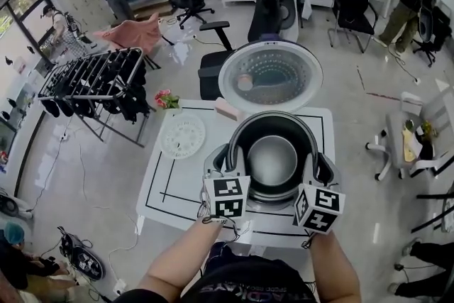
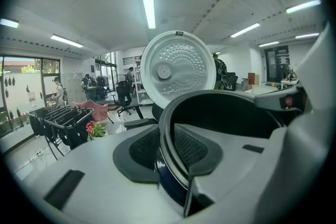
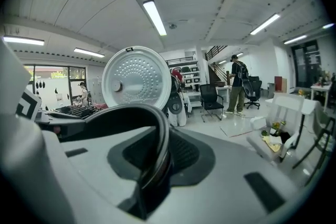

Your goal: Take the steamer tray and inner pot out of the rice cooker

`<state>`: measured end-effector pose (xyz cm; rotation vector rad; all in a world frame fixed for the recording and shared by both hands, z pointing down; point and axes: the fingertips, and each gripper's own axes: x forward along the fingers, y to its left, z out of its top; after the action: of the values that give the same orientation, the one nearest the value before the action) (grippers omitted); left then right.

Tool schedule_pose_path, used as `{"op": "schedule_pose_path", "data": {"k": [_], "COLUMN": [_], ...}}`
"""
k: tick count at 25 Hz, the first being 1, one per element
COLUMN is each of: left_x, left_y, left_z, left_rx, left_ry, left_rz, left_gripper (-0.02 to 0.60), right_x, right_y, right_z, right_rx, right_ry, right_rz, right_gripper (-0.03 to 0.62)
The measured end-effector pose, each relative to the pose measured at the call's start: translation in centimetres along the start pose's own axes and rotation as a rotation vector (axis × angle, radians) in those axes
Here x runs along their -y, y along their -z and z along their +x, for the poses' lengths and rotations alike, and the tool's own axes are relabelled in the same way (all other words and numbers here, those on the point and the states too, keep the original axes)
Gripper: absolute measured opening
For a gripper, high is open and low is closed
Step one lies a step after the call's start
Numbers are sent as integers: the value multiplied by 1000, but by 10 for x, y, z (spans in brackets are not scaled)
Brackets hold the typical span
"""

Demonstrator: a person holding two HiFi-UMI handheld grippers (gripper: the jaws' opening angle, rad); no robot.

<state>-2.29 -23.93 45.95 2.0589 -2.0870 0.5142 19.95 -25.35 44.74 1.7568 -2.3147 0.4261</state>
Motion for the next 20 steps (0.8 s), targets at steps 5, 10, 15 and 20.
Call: {"op": "schedule_pose_path", "data": {"k": [5, 10, 15, 20], "left_x": [0, -10, -19, -34], "left_y": [-22, -37, -54, -71], "left_z": [-18, -28, -40, -55], "left_rx": [11, 56, 104, 148], "left_ry": [2, -5, -12, -35], "left_rz": [-53, -85, -105, -121], "left_gripper": [89, 89, 89, 89], "right_x": [-3, -13, -22, -37], "right_y": [-15, -36, -55, -78], "right_z": [-8, -16, -25, -34], "right_rx": [47, 92, 132, 182], "right_ry": [-26, -55, -87, -132], "right_rz": [50, 52, 60, 60], "right_gripper": [71, 71, 71, 71]}}
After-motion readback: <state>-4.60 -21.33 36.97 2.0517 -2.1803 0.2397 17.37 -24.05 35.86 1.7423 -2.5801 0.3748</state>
